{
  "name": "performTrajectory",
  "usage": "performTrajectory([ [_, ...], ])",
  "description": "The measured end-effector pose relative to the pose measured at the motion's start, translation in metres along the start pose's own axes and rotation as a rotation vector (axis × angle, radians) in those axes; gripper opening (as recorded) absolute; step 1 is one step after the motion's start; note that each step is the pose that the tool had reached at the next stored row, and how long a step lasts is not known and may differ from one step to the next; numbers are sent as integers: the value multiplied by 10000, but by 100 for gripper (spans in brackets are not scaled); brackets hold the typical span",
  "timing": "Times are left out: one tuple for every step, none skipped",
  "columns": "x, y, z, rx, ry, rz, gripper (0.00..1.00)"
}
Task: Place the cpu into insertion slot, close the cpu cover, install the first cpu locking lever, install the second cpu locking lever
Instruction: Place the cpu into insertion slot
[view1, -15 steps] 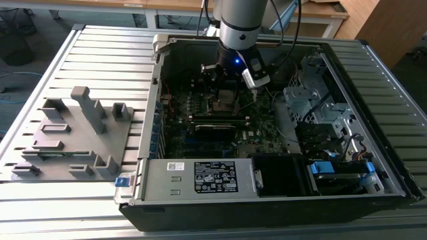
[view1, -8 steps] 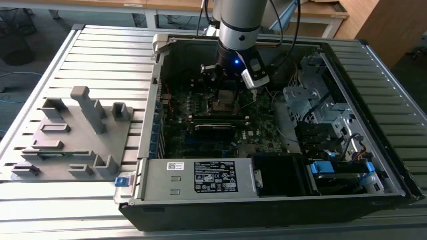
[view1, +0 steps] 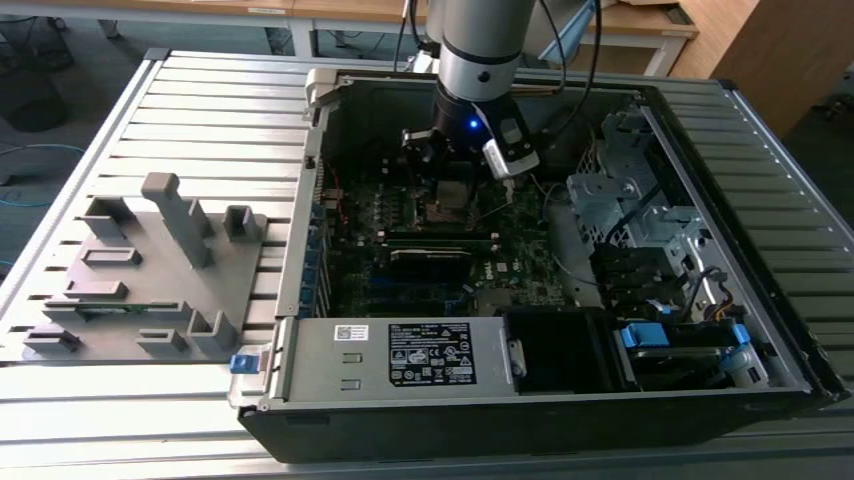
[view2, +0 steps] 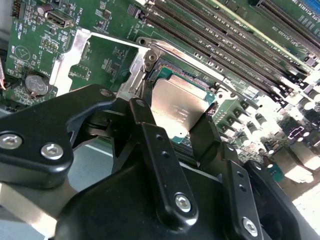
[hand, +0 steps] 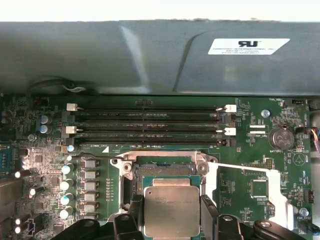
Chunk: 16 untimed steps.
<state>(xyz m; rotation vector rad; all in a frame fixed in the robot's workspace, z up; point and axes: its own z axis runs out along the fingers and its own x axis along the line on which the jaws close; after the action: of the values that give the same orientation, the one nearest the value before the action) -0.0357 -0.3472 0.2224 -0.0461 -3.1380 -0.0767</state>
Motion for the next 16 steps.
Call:
performTrajectory([
  [0,0,2,-1,-8,178,54],
  [0,0,3,0,-16,357,54],
  [0,0,4,1,-24,537,54],
  [0,-1,5,1,-32,715,54],
  [0,-1,6,1,-41,900,54],
  [0,-1,6,0,-49,1054,54],
  [0,0,7,-2,-58,1230,54],
  [0,0,7,-3,-65,1370,54],
  [0,0,7,-4,-68,1448,54],
  [0,0,7,-4,-69,1454,54],
  [0,0,7,-4,-70,1455,54],
  [0,0,7,-4,-70,1456,54],
  [0,0,7,-3,-70,1458,54],
  [0,-1,7,-3,-69,1458,54],
  [0,-1,7,-3,-69,1463,54],
  [0,0,7,-3,-70,1472,54],
])
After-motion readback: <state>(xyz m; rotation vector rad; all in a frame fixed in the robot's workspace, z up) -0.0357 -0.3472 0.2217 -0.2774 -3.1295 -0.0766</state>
